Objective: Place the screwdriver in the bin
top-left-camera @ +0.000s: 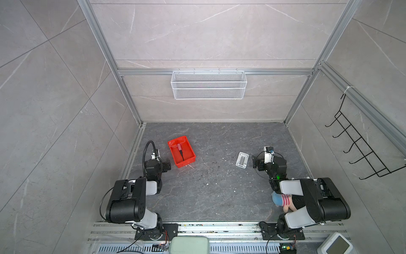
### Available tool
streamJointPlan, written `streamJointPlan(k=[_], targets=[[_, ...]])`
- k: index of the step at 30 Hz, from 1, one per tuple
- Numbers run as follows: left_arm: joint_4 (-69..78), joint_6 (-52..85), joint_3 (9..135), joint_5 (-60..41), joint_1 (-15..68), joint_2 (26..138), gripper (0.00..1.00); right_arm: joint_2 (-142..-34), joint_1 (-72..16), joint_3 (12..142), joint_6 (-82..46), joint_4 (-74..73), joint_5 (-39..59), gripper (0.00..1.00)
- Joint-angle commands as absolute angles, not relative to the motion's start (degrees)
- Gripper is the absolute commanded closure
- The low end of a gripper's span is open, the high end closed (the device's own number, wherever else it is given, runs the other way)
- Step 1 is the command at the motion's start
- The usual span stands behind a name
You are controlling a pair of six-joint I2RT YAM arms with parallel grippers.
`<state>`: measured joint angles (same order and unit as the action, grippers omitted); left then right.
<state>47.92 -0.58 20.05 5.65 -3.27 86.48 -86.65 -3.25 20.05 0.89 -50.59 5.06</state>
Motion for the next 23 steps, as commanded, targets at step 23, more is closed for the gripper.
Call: streamJointPlan(k=[23], targets=[[47.6, 0.7, 21.1, 2.6, -3.5, 86.1, 0.00, -86.9, -3.2, 20.9, 1.2, -49.6, 5.9, 0.01]])
